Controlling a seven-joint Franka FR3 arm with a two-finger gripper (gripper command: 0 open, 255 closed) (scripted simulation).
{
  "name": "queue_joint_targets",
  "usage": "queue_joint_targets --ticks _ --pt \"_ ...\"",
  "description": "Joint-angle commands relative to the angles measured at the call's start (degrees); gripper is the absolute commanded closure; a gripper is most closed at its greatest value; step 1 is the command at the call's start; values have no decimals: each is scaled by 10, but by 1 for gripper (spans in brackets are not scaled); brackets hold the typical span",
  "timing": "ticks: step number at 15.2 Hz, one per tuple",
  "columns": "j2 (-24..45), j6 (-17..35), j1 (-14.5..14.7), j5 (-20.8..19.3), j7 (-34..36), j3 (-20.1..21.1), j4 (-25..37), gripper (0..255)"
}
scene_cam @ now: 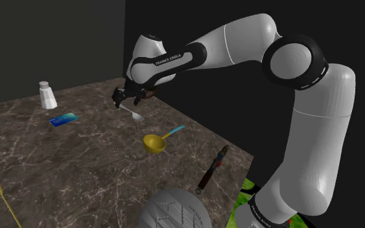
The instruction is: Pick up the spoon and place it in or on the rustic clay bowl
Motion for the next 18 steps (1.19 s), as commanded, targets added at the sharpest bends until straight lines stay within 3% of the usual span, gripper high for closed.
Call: queue_joint_targets --ticks 1,9,10,18 --pt "16 11 2 -4 2 -2 5 0" --pt "16 11 2 -4 2 -2 5 0" --pt "16 11 2 -4 2 -2 5 255" --pt "16 11 2 -4 2 -2 5 255"
